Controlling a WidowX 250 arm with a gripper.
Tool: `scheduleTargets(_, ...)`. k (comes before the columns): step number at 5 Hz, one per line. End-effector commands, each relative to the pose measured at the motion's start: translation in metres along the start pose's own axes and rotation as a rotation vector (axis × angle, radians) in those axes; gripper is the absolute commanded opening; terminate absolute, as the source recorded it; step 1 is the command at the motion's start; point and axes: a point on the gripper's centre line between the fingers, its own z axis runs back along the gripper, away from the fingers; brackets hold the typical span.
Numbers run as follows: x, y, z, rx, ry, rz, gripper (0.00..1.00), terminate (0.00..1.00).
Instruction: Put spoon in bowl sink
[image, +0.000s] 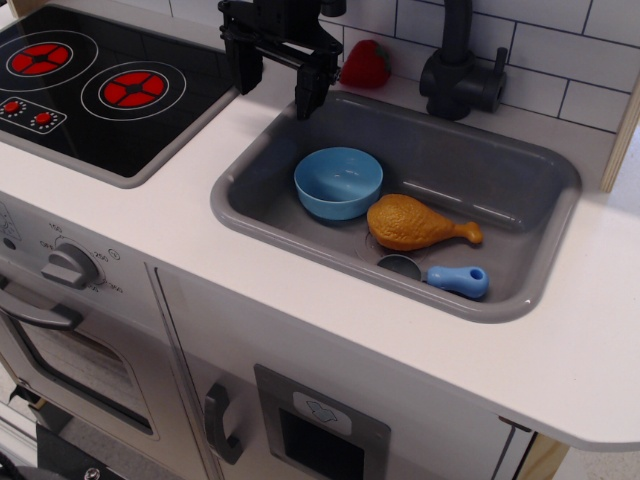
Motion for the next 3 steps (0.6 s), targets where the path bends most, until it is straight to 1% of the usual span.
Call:
scheduleTargets(1,0.0,0.0,0.0,0.0,0.0,0.0,1.0,0.0)
scheduleTargets(2,0.0,-0.015,0.008,0.011,-0.012,-0.253,1.0,0.0)
scheduleTargets(3,-0.004,-0.036,0.014,-0.048,-0.003,-0.502,1.0,0.0)
